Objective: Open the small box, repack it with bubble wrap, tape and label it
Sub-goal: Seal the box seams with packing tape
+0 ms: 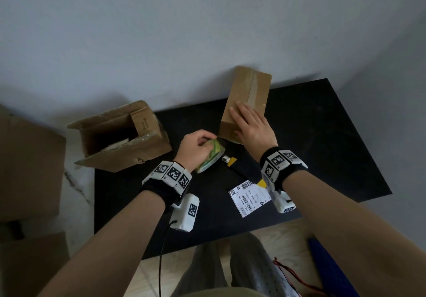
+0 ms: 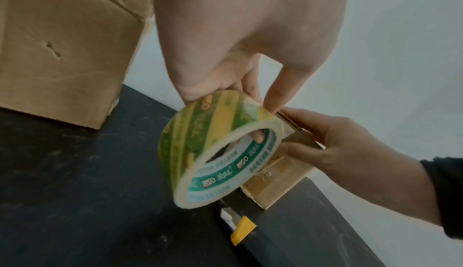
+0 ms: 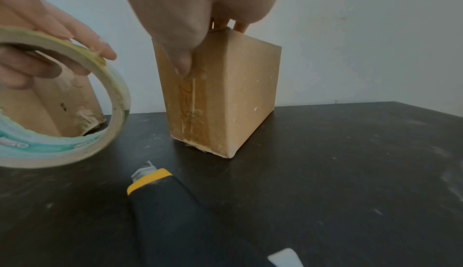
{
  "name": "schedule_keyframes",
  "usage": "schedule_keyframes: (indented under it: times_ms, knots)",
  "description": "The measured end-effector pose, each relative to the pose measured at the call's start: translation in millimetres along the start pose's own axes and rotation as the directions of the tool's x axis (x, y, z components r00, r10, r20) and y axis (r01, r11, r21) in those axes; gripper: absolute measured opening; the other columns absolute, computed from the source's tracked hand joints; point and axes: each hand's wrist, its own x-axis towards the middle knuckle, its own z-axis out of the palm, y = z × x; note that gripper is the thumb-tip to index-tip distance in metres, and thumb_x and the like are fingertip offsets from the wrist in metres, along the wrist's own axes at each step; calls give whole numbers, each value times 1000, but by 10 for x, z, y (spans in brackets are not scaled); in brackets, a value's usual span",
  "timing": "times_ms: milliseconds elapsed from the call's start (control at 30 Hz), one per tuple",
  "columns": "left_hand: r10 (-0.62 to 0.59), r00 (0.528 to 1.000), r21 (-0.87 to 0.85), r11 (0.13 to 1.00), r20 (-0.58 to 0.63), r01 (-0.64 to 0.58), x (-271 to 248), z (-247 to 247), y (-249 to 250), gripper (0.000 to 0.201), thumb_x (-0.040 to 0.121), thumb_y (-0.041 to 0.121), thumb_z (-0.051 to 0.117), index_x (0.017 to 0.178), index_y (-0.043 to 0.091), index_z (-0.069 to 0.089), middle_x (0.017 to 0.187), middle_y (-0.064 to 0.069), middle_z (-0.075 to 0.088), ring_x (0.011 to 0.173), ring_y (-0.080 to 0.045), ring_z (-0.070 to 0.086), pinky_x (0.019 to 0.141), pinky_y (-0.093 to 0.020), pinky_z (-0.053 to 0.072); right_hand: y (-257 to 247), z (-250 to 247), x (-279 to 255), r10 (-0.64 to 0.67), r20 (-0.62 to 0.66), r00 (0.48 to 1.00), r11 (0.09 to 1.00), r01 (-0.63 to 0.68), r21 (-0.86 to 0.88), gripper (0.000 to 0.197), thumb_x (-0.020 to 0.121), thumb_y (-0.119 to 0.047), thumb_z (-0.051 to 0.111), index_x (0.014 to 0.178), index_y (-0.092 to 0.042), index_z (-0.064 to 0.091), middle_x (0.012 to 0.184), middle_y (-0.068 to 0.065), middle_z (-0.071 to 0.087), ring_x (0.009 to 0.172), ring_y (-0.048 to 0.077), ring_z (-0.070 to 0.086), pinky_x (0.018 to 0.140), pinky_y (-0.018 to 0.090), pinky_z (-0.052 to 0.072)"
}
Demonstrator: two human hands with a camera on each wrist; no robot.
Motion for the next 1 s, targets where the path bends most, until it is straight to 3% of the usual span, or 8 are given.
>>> schedule_keyframes:
  times_ms: [133,233,333,533,667,767,833,1000]
  knots:
    - [9,1000,10,1000,-14,-9,-57,-21,33,24,88,5,57,110,14,64,108,0,62,100,-10,58,86,-24,46,-109,-81,-33,54,-1,999,997,-53,60,60,84,-14,65,139,-7,42,147,15,38,136,31,37,112,44,26]
    - [22,1000,8,1000,-12,-22,-106,-55,84,25,88,5,57,111,14,63,105,1,62,100,-10,58,88,-26,46,-297,-196,-86,67,-88,994,989,-55,137,36,91,-26,50,120,-6,58,126,14,57,115,30,56,96,45,46]
    - [66,998,-25,997,-6,-66,-160,-75,137,23,87,3,59,107,13,64,100,-3,65,98,-15,62,90,-29,49,-462,-268,-143,158,41,987,937,-163,308,33,93,-39,48,109,-14,62,106,7,63,94,23,61,81,39,51]
    - [163,986,-35,986,46,-162,-302,-139,257,28,85,11,66,112,19,62,103,-4,69,96,-9,63,87,-23,51,-627,-362,-278,280,34,959,854,-265,449,18,91,-22,57,98,-12,70,99,5,68,89,20,63,81,38,52]
    - [83,993,-80,994,87,-76,-415,-210,313,50,82,17,70,123,24,43,91,-1,66,88,-13,65,77,-24,50,-678,-456,-385,427,29,904,760,-376,530,16,90,-22,60,98,-14,72,95,0,70,83,10,62,78,26,52]
    - [118,965,-9,993,235,-119,-455,-290,298,25,85,12,66,110,6,64,98,-12,69,96,-25,66,87,-37,53,-670,-523,-456,531,39,846,656,-440,613,16,89,-24,62,98,-17,73,93,-3,71,83,6,62,77,22,51]
    - [141,948,41,986,284,-159,-472,-325,285,15,87,16,64,96,5,69,94,-15,71,92,-26,67,90,-42,51,-677,-553,-490,565,54,823,619,-466,632,16,89,-25,62,97,-17,73,93,-3,71,86,8,64,79,26,54]
    - [185,965,202,954,186,-222,-397,-313,293,21,87,30,64,81,10,70,78,-9,72,75,-19,68,73,-37,55,-681,-641,-494,675,50,736,511,-515,688,16,89,-21,62,95,-13,74,89,0,70,81,10,63,69,19,50]
